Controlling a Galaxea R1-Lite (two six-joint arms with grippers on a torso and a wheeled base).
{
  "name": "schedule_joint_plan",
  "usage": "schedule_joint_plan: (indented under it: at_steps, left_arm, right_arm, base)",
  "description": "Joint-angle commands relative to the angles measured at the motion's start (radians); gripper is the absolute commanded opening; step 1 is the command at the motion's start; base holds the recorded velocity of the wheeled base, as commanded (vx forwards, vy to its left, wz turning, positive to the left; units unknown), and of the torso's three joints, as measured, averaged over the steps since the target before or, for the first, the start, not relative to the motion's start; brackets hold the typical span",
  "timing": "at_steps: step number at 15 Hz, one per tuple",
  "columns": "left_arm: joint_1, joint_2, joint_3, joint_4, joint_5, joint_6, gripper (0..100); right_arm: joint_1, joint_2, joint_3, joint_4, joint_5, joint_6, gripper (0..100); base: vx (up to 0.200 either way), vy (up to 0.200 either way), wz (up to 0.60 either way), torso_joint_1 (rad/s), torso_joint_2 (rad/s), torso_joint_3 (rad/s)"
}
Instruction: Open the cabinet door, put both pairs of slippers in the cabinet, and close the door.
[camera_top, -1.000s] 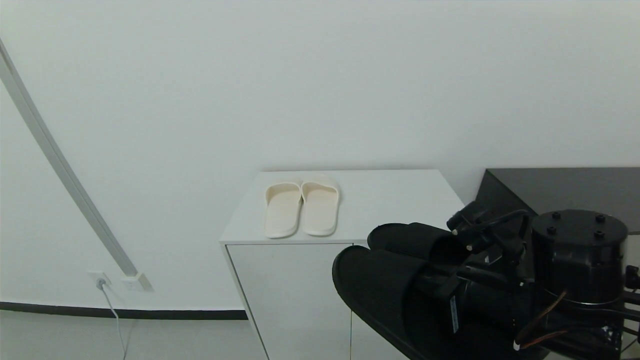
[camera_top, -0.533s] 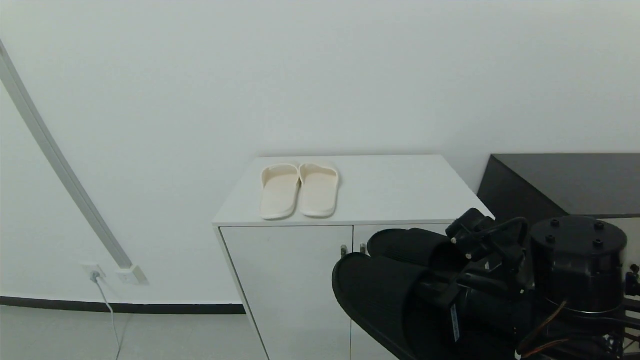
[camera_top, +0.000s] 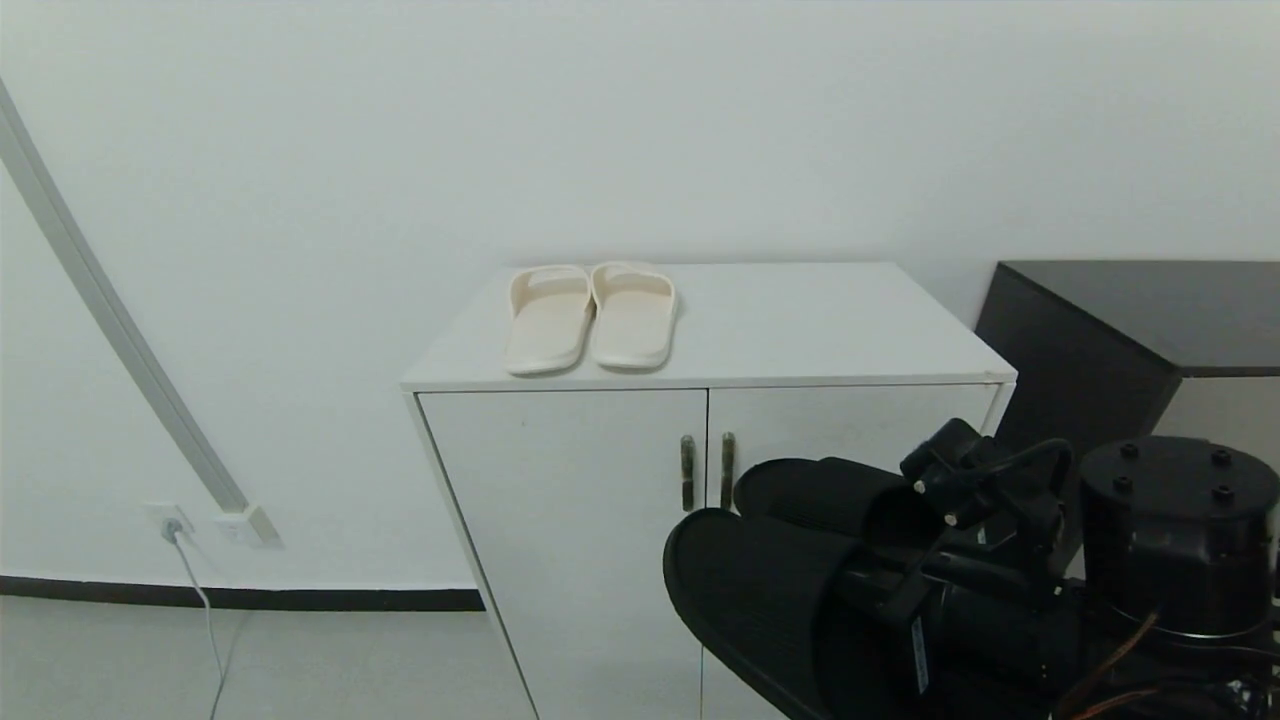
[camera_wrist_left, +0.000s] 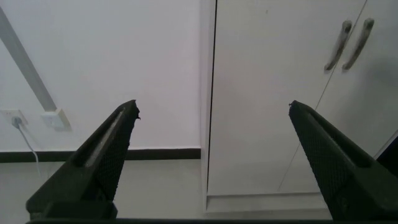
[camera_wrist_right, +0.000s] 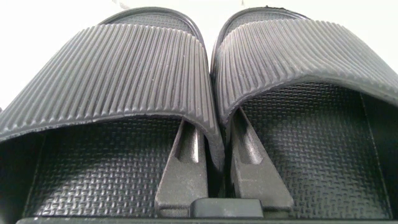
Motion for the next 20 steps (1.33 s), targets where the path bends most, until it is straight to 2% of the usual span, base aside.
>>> schedule_joint_plan:
  at_steps: [1, 12, 18, 20]
  left_arm:
    - [0.000, 0.001, 0.000, 0.000, 0.001, 0.000, 100]
    - [0.000, 0.001, 0.000, 0.000, 0.001, 0.000, 100]
    - [0.000, 0.001, 0.000, 0.000, 0.001, 0.000, 100]
    - [0.000, 0.001, 0.000, 0.000, 0.001, 0.000, 100]
  right_arm:
    - [0.003, -0.002, 0.003, 0.000, 0.000, 0.000, 0]
    - [0.006, 0.006, 0.011, 0.000, 0.001, 0.001, 0]
    - [0.008, 0.011, 0.018, 0.000, 0.001, -0.004, 0]
    - [0.009, 0.011, 0.021, 0.000, 0.004, -0.004, 0]
  base:
    - [0.000, 0.000, 0.00, -0.188, 0.51, 0.315]
    - [0.000, 0.000, 0.00, -0.144, 0.48, 0.334]
    - [0.000, 0.000, 0.00, -0.047, 0.44, 0.381]
    - [0.000, 0.000, 0.00, -0.001, 0.06, 0.045]
